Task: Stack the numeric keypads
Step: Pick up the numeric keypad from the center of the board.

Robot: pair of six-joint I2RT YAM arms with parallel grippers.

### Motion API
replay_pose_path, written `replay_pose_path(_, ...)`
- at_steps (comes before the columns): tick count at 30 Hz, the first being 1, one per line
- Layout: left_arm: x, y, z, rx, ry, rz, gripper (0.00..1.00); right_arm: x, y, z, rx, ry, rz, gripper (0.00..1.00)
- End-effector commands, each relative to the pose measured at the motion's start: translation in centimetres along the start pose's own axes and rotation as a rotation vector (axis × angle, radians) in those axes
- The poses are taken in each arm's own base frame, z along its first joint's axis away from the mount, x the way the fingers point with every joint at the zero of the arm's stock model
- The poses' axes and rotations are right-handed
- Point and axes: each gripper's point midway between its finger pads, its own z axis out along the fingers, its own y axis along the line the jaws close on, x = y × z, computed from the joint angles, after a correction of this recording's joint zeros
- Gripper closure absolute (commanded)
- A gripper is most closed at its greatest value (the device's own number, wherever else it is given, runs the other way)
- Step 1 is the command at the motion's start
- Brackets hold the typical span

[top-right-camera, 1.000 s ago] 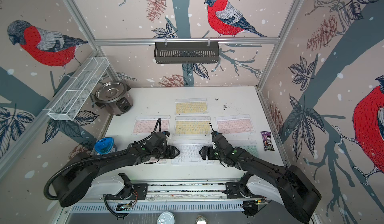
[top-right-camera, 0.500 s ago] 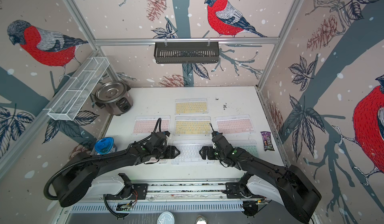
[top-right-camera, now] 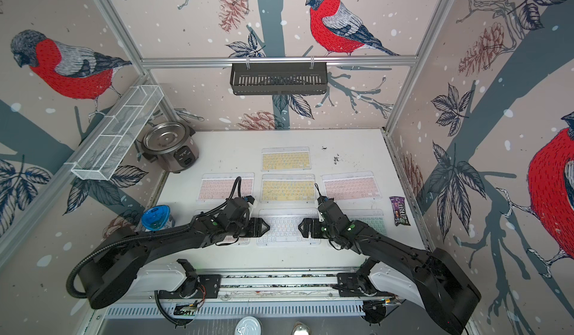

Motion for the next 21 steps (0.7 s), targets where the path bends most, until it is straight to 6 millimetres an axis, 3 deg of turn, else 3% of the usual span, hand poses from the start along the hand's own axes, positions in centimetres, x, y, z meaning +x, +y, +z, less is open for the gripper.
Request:
replay_pose_path(1,2.0,0.9,0.4,-0.017,0.074,-0.034,0.34,-0.8,3.7,-0.9,-0.203,-0.003,0.009,0.00)
replay_pose_path(9,2.4,1.2,0.6,-0.023,0.079,-0.036,0.34,-2.5,4.0,-3.1,-0.338,-0.062,0.071,0.02)
replay_pose_path(21,2.5,1.4,0.5,-0.025,0.073,-0.034,0.35,-2.4,5.6,-4.6,-0.417,-0.064,0.031,0.02)
